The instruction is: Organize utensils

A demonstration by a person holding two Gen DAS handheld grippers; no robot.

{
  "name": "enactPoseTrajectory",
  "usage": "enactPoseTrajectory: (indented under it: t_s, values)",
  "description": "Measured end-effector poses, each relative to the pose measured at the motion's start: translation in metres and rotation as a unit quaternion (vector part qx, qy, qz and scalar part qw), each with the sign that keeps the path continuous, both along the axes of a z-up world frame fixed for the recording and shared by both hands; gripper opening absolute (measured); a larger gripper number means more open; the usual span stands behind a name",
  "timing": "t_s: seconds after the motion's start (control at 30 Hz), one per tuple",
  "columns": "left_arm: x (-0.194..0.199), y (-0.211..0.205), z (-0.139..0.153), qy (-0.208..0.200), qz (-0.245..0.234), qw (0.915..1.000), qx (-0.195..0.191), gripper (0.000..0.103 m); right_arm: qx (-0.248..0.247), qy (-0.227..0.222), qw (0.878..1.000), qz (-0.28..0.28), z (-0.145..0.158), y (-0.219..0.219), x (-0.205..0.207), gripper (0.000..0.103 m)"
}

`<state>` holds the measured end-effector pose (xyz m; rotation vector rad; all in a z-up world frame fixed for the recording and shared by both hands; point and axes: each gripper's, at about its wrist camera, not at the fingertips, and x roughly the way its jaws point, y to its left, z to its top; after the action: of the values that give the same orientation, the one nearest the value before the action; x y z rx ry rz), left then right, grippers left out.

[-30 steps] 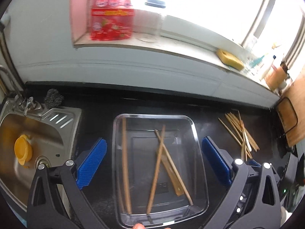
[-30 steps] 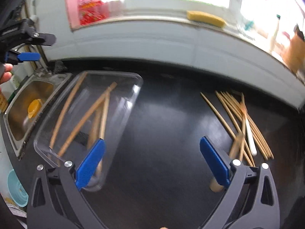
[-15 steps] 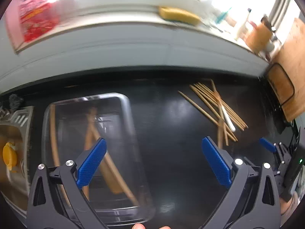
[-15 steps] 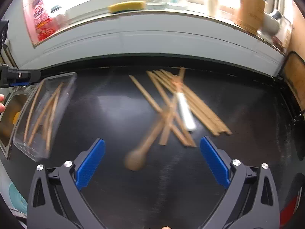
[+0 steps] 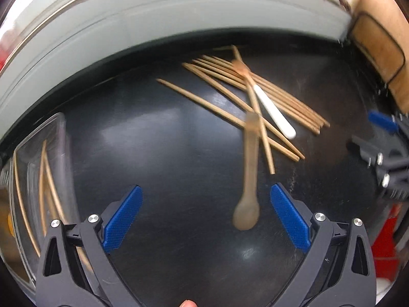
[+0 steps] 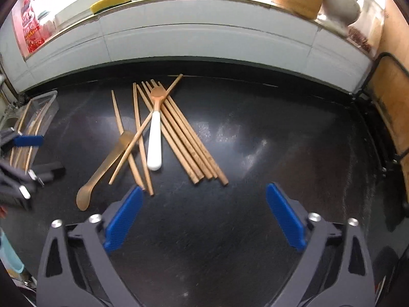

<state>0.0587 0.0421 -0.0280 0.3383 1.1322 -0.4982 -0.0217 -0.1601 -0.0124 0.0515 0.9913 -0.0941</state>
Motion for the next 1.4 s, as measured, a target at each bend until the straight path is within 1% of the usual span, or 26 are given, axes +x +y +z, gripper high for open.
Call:
enactPoseTrajectory:
  t_s: [0.07,0.13,0.23,0.33,0.43,0.5,0.57,0.6,0.67,0.7,0.77,0.8,0.83,0.87,0.9,0.97,1.03,1.13,1.2,1.23,1.27,1.33,1.4]
  values:
    - [-0.002,-0.013,-0.007,-0.008,-0.017,0.9998,0.009,0.097,0.012,0.005,1.000,0.014,-0.002,-0.009,0.014,0.070]
    - [-0.003,-0.024,-0.016,-0.015,-0.031,0.9993,0.017,0.097,0.030,0.012,0.999,0.031,-0.004,-0.015,0.028,0.068]
    - [0.001,-0.031,-0.026,-0.007,-0.038,0.9990,0.021,0.097,0.056,0.018,0.996,0.062,-0.007,-0.014,0.049,0.068]
    - [0.010,-0.034,-0.035,0.001,-0.028,0.9994,0.022,0.097,0.063,0.022,0.994,0.089,-0.011,-0.006,0.066,0.068]
    - [0.017,-0.035,-0.041,-0.006,-0.025,0.9995,0.020,0.097,0.066,0.027,0.991,0.112,-0.018,0.006,0.083,0.068]
    - [0.019,-0.037,-0.043,-0.003,-0.024,0.9995,0.020,0.097,0.076,0.032,0.990,0.118,-0.023,0.011,0.091,0.066]
    - [0.022,-0.036,-0.047,0.006,-0.022,0.9995,0.022,0.097,0.087,0.038,0.988,0.125,-0.027,0.014,0.097,0.056]
    - [0.024,-0.036,-0.049,0.010,-0.020,0.9995,0.022,0.097,0.089,0.042,0.987,0.130,-0.030,0.017,0.100,0.054]
    - [0.025,-0.032,-0.050,0.017,-0.015,0.9997,0.012,0.097,0.094,0.045,0.985,0.139,-0.035,0.019,0.104,0.049]
    - [0.026,-0.030,-0.048,0.015,-0.015,0.9998,0.003,0.097,0.098,0.045,0.984,0.143,-0.036,0.021,0.105,0.047]
    - [0.024,-0.021,-0.035,0.001,-0.013,0.9997,-0.020,0.097,0.110,0.042,0.982,0.147,-0.037,0.021,0.107,0.039]
    - [0.023,-0.018,-0.030,-0.004,-0.013,0.9993,-0.033,0.097,0.115,0.042,0.981,0.148,-0.037,0.021,0.107,0.037]
    - [0.023,-0.013,-0.026,-0.006,-0.014,0.9990,-0.042,0.097,0.122,0.043,0.980,0.150,-0.038,0.022,0.109,0.036]
    - [0.024,-0.012,-0.026,-0.004,-0.018,0.9991,-0.039,0.097,0.133,0.045,0.979,0.150,-0.041,0.022,0.110,0.036]
    - [0.024,-0.012,-0.028,-0.002,-0.024,0.9993,-0.029,0.097,0.137,0.049,0.978,0.150,-0.043,0.023,0.110,0.035]
    - [0.026,-0.012,-0.036,0.015,-0.034,0.9992,-0.018,0.097,0.140,0.059,0.977,0.150,-0.049,0.024,0.112,0.034]
    - [0.024,-0.012,-0.044,0.034,-0.033,0.9986,-0.024,0.093,0.138,0.058,0.978,0.143,-0.051,0.025,0.112,0.034]
    - [0.025,-0.016,-0.043,0.021,-0.043,0.9983,-0.033,0.091,0.146,0.058,0.978,0.137,-0.052,0.022,0.114,0.034]
    - [0.025,-0.017,-0.043,0.014,-0.048,0.9980,-0.038,0.084,0.142,0.059,0.978,0.138,-0.051,0.022,0.115,0.034]
    - [0.026,-0.017,-0.042,0.007,-0.056,0.9978,-0.034,0.079,0.138,0.059,0.979,0.137,-0.051,0.023,0.115,0.034]
    - [0.026,-0.016,-0.042,0.002,-0.060,0.9978,-0.028,0.075,0.137,0.059,0.979,0.136,-0.050,0.023,0.113,0.034]
    - [0.026,-0.014,-0.041,-0.002,-0.073,0.9971,-0.021,0.072,0.135,0.058,0.980,0.133,-0.049,0.025,0.113,0.034]
    - [0.027,-0.014,-0.042,-0.001,-0.080,0.9966,-0.018,0.072,0.146,0.060,0.979,0.132,-0.049,0.027,0.113,0.034]
